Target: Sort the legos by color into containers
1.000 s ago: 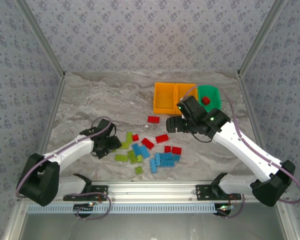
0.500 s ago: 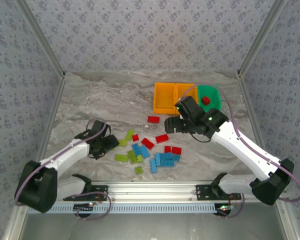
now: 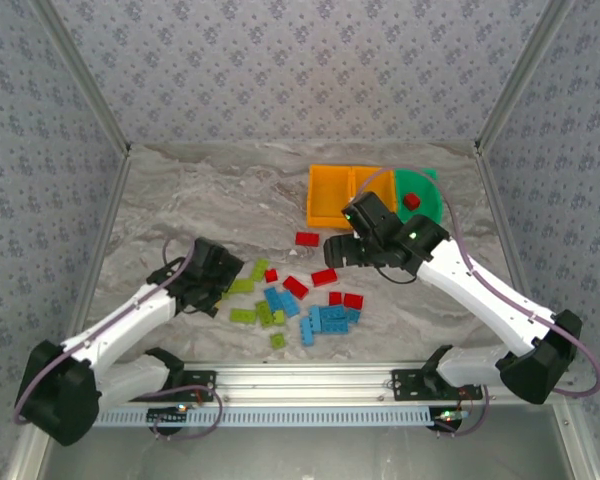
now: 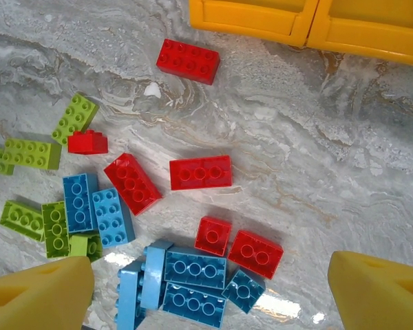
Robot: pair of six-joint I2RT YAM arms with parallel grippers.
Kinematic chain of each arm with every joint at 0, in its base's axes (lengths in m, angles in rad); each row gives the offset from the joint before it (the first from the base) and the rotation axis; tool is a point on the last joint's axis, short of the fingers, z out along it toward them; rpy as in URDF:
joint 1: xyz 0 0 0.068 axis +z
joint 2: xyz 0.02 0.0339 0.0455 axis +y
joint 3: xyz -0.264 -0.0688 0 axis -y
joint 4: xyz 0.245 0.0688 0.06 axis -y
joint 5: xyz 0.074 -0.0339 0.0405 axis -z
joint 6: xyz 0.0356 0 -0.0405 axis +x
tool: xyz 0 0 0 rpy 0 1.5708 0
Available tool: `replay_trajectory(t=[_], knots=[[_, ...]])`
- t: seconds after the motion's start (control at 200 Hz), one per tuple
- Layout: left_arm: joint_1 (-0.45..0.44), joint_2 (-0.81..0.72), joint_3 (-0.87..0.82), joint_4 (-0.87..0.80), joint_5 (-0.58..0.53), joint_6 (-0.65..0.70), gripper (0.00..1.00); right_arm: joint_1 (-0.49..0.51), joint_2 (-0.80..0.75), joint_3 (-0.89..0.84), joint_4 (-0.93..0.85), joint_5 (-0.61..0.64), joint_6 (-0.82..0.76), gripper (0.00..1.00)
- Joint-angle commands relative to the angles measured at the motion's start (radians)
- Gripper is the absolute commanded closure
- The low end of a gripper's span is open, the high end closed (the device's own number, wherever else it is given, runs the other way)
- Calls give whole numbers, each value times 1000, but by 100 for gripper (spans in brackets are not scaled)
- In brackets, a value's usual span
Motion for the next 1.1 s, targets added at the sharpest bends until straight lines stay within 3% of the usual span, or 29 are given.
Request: replay_trajectory(t=[0.0,0.135,0.33,0.515,0.73,0.924,0.999,1.094], knots=[[-4,93,122,-16,-29,-234,1,17,-7,28,-38,40,8,9],[6,236,183,-8,63,-273,2,21,-35,21,-54,64,7,9],[7,376,263,-130,132,-297,3,22,-83,5,-54,78,17,9],[7,444,274,-143,143,-302,5,25,-119,-11,-53,87,31,9],[33,510,267,-106,133,-289,36,29,-133,-9,-62,96,38,9],[52,468,217,-15,153,-256,67,30,-135,-10,-57,91,38,9],[55,399,211,25,166,-204,75,30,-135,-14,-37,55,30,8],[19,306,302,-27,121,-86,78,31,-137,-20,-15,14,29,8]])
